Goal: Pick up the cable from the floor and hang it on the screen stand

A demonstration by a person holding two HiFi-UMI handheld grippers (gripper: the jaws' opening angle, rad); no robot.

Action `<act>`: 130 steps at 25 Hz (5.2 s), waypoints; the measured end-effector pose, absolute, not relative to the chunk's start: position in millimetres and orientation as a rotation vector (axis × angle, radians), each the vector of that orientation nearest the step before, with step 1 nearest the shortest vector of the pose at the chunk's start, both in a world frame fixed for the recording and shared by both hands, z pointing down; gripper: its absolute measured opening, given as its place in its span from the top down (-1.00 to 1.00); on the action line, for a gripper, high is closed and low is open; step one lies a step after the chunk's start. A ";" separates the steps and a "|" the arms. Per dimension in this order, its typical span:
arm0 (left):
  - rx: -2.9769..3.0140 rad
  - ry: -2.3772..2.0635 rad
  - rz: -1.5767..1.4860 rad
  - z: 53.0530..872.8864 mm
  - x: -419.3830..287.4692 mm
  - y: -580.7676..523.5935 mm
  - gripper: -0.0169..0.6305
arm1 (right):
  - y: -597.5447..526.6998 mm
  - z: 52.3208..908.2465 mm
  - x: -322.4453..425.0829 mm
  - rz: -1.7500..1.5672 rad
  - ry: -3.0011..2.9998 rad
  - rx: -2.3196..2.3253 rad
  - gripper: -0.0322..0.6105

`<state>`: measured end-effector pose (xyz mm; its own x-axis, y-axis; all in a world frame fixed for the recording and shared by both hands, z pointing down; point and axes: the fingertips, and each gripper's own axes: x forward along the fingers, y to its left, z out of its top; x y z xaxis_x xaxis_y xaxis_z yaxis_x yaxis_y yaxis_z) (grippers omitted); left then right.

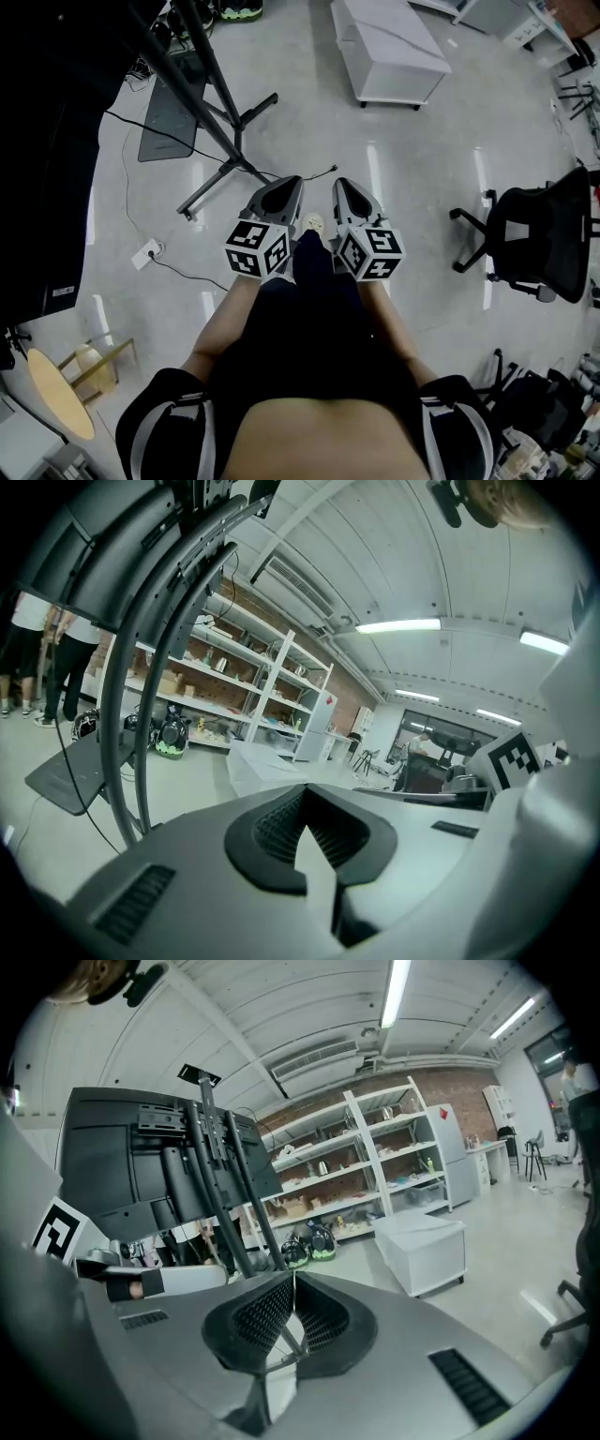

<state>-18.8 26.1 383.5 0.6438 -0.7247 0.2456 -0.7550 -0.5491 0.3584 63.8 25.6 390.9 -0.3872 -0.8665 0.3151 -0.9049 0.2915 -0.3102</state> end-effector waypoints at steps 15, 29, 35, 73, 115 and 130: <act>2.365 -1.166 0.112 390.0 17.8 -87.5 0.94 | -82.8 405.5 100.7 0.781 -2.432 1.668 0.83; 2.351 -1.152 0.121 405.4 52.1 -182.8 0.94 | -172.7 423.0 136.5 0.826 -2.435 1.651 0.83; 2.353 -1.136 0.147 417.3 71.9 -214.3 0.94 | -207.4 429.8 158.9 0.829 -2.439 1.642 0.83; 2.327 -0.868 0.292 632.5 98.5 -320.3 0.94 | -319.9 627.5 199.0 0.991 -2.223 1.831 0.83; 2.211 -0.718 0.462 1038.1 134.6 -288.9 0.94 | -291.0 1061.4 228.8 1.293 -1.979 1.787 0.83; 2.206 -0.670 0.491 1152.5 144.8 -281.8 0.94 | -271.0 1197.2 243.3 1.223 -1.851 1.742 0.82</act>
